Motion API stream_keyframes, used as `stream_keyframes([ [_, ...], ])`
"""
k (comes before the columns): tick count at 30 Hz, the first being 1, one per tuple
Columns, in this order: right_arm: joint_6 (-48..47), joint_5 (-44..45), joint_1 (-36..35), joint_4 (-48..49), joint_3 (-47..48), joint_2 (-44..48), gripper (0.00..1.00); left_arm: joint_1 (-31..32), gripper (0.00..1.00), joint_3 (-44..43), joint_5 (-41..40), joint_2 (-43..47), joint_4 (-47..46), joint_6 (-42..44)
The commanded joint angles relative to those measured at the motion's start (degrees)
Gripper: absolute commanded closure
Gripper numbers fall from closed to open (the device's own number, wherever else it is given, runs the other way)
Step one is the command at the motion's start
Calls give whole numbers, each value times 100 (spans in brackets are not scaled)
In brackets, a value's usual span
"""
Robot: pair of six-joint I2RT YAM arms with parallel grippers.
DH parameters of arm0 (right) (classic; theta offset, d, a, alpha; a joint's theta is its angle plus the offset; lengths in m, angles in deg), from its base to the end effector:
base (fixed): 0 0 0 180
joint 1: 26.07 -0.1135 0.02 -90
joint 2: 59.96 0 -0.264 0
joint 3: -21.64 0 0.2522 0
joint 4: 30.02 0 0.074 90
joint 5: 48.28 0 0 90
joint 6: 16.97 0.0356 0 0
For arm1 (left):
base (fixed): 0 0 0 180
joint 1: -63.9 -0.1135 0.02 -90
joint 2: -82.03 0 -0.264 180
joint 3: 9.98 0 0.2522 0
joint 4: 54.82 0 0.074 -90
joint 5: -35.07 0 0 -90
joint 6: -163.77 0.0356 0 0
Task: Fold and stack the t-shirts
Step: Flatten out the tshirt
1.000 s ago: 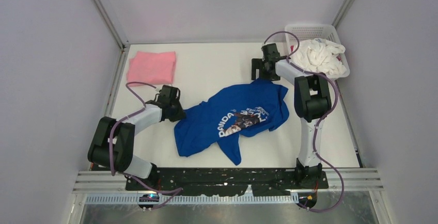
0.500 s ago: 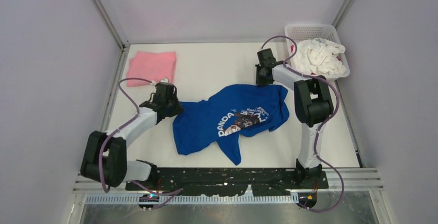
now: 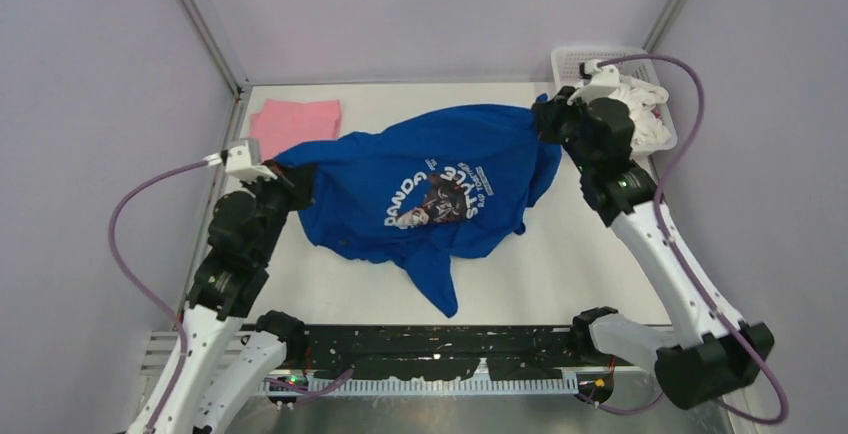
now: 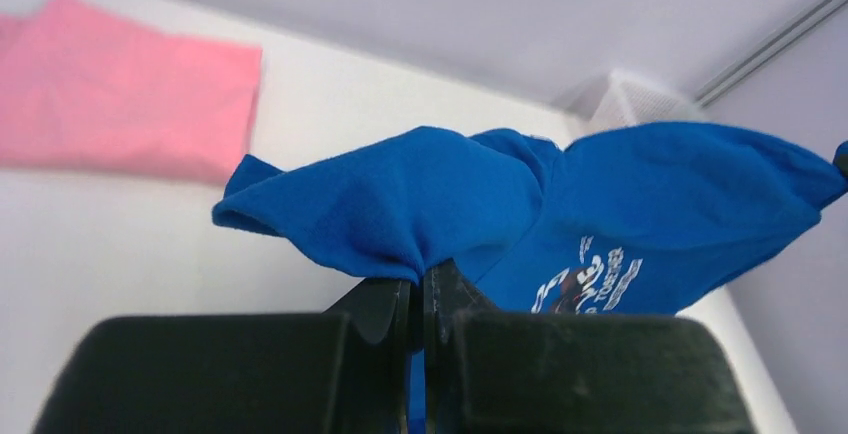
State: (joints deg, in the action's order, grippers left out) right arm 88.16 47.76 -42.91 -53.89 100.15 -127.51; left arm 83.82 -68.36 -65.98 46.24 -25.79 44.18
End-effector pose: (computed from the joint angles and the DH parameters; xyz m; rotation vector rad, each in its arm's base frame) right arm 0.2628 0.0756 0.3810 0.0489 1.8045 0.3042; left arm 0.1405 -0.0437 0.3526 -0.2894 1.6798 -0.4862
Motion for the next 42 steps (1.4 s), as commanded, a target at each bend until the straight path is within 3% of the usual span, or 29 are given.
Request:
stream_keyframes([
  [1,-39,-268,-25,231,-2,1180,95,20,100,-754,28,842,-34,565],
  [7,-16,-857,-37,-460,627,2620,95,20,100,-1786,376,1455,172,896],
  [13,94,-1340,-32,-1083,1281,3408,95,15,100,-2806,1242,1577,253,1017],
  [19,102,-1682,-25,-1418,1878,3745,95,7,100,-3735,1801,1481,494,1134],
  [26,-46,-1001,-30,-1504,1935,3603,95,-6,100,-3960,1851,1008,533,1169],
  [31,-218,151,-25,-1410,1558,3095,95,-6,100,-3789,1364,122,445,1443],
  [35,-368,1135,-29,-1017,867,2288,95,-6,100,-3293,318,-1081,47,1818],
  [39,-457,2089,26,-430,252,1044,95,-50,99,-3383,-550,-3005,8,2120],
  [42,-284,2560,117,311,-93,49,95,-134,88,-4149,-565,-4744,536,2008],
])
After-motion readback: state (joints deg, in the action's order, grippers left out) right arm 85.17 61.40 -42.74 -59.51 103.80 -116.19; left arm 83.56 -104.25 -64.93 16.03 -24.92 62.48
